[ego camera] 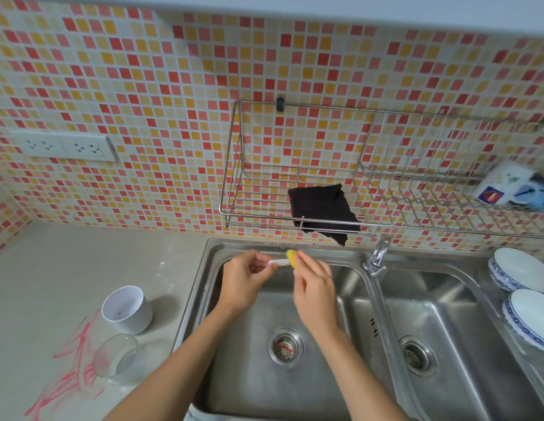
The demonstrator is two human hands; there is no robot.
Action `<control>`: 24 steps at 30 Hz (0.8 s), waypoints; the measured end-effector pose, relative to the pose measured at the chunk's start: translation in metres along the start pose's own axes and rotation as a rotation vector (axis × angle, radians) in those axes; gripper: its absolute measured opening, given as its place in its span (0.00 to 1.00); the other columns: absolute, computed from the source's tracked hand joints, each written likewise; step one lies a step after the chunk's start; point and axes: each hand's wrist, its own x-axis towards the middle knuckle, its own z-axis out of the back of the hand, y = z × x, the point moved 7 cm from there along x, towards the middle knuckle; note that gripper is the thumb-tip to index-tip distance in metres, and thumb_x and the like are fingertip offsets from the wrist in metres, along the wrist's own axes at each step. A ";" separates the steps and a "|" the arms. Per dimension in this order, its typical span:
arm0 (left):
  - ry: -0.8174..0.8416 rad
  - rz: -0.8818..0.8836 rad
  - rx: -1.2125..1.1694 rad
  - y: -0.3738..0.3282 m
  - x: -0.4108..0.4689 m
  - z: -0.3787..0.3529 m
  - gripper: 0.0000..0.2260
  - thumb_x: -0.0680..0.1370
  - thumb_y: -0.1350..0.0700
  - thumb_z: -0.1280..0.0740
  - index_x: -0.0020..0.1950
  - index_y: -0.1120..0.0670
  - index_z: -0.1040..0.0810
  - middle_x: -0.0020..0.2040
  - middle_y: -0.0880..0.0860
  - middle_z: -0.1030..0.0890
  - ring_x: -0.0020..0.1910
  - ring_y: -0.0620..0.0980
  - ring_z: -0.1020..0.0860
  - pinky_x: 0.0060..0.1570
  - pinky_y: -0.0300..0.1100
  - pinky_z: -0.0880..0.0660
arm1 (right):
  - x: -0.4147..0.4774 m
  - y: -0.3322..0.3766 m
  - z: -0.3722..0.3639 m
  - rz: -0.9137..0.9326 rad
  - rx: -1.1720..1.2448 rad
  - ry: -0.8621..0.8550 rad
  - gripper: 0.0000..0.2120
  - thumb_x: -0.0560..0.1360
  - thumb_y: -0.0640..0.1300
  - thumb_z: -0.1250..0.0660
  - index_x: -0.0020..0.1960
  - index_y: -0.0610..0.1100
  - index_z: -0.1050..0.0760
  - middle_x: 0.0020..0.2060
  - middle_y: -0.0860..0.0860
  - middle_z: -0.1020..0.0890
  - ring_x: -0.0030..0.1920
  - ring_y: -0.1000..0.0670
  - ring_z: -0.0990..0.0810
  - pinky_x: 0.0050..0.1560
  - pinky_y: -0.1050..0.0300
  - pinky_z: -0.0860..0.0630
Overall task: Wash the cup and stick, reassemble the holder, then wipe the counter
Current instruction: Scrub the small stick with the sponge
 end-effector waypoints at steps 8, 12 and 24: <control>-0.025 0.062 -0.071 -0.002 -0.001 0.002 0.05 0.74 0.58 0.26 0.44 0.59 0.18 0.38 0.53 0.16 0.34 0.39 0.21 0.37 0.30 0.25 | 0.004 -0.001 0.001 -0.135 0.036 -0.042 0.21 0.73 0.31 0.33 0.64 0.45 0.23 0.60 0.50 0.20 0.57 0.47 0.24 0.62 0.74 0.40; -0.026 0.069 -0.076 0.002 -0.005 0.004 0.04 0.74 0.59 0.27 0.44 0.59 0.18 0.38 0.54 0.15 0.35 0.41 0.20 0.39 0.34 0.23 | -0.005 0.027 -0.009 0.070 0.012 0.039 0.21 0.74 0.32 0.34 0.66 0.43 0.24 0.62 0.50 0.21 0.58 0.49 0.27 0.64 0.66 0.35; -0.067 0.370 -0.260 0.023 -0.017 0.003 0.19 0.76 0.53 0.29 0.25 0.51 0.22 0.32 0.53 0.16 0.31 0.46 0.23 0.40 0.42 0.25 | -0.019 0.017 0.000 -0.149 0.052 -0.044 0.21 0.73 0.34 0.30 0.64 0.46 0.23 0.58 0.52 0.20 0.53 0.49 0.24 0.59 0.76 0.39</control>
